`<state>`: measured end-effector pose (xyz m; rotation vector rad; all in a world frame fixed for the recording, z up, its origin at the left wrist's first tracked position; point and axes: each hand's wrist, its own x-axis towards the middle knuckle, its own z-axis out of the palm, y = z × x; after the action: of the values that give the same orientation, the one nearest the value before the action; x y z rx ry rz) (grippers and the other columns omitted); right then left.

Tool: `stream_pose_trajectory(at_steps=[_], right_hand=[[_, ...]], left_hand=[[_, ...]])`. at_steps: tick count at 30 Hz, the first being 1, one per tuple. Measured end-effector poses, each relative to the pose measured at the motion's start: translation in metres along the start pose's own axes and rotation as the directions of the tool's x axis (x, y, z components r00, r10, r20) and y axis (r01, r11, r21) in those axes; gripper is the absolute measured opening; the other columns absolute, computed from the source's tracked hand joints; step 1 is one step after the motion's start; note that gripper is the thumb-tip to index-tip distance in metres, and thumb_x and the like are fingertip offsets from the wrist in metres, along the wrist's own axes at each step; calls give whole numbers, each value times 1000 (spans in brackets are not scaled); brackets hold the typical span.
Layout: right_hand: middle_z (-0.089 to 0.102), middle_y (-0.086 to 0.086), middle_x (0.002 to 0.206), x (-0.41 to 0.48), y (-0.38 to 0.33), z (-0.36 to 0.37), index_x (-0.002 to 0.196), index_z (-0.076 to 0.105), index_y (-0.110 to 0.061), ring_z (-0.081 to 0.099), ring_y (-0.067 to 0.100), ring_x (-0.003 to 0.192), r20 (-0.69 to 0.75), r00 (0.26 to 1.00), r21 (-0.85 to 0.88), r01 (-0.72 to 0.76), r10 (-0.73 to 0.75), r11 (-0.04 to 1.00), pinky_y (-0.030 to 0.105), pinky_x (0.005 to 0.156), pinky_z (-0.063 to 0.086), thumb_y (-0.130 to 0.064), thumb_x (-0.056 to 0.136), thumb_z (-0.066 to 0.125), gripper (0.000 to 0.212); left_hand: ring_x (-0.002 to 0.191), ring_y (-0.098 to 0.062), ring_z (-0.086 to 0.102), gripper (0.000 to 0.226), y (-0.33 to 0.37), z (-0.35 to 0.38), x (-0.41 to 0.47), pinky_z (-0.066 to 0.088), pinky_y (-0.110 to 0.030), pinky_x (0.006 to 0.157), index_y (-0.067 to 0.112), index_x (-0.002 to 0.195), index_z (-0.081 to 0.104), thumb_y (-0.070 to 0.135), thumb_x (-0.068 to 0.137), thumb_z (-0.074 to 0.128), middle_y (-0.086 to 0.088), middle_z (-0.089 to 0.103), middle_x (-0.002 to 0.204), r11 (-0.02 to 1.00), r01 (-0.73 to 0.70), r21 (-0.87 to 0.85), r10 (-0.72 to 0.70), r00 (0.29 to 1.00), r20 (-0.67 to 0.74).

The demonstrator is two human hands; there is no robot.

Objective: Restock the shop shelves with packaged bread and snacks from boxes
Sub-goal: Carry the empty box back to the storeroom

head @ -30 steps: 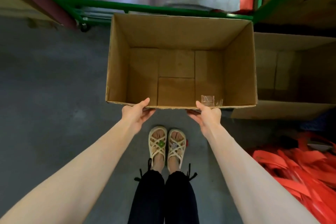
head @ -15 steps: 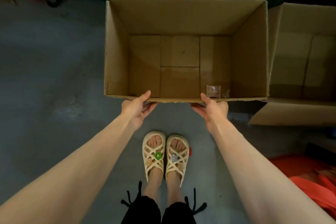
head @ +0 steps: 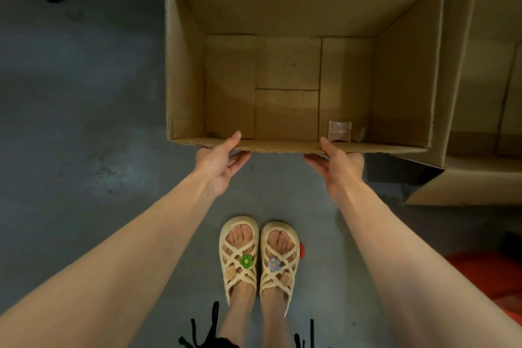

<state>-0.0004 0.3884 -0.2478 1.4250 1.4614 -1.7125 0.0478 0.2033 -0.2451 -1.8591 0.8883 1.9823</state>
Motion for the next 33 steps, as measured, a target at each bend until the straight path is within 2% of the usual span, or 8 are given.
stream_pose_trajectory(at_steps=[6,11,16,19,26,30,33], right_hand=[[63,16,119,12,-7,-3,134,42,-6,69,24,83,7,1000,-31,24,-24,999,29,60,60,-3,93,59,44],[63,17,122,10,-8,-3,137,40,-8,72,22,72,48,999,-29,2,0,1000,30,61,61,-5,95,57,46],[62,23,121,3,-9,-4,135,39,-4,71,28,76,75,997,-5,-11,11,1000,33,65,61,-1,96,54,42],[61,25,121,1,-10,-3,133,39,-2,69,28,74,50,999,0,-13,13,1000,32,62,61,1,96,52,40],[62,23,121,4,-17,-14,134,38,-7,69,27,74,1,999,30,-36,36,999,32,63,61,0,97,52,41],[57,23,130,8,-24,-17,146,25,-10,71,22,65,31,1000,76,1,-3,997,31,61,61,-2,96,53,58],[54,20,134,2,-27,-16,150,16,-13,72,20,69,75,997,53,12,-16,999,32,70,61,-4,93,60,73]], left_hand=[[94,-23,66,67,-1,9,6,61,-32,69,5,138,39,10,81,73,-13,58,124,1000,21,-16,-20,999,37],[96,-22,68,80,4,3,5,59,-34,81,5,145,30,7,79,75,-15,59,127,999,-36,25,36,999,9],[101,-21,68,107,8,-11,2,52,-41,96,29,153,6,0,77,76,-11,52,139,980,-192,57,196,977,-78],[100,-20,68,106,7,-13,0,53,-40,96,34,153,9,1,77,76,-12,48,143,977,-203,67,207,977,-56],[97,-20,69,95,1,-1,-1,55,-37,91,31,150,17,0,80,73,-12,55,136,972,-217,92,218,976,-2],[93,-21,70,87,7,16,-2,59,-29,77,30,147,23,-1,82,71,-11,61,126,962,-244,120,243,970,29],[95,-21,70,89,10,18,-4,58,-30,78,32,148,20,0,82,71,-11,59,129,963,-231,141,229,973,31]])
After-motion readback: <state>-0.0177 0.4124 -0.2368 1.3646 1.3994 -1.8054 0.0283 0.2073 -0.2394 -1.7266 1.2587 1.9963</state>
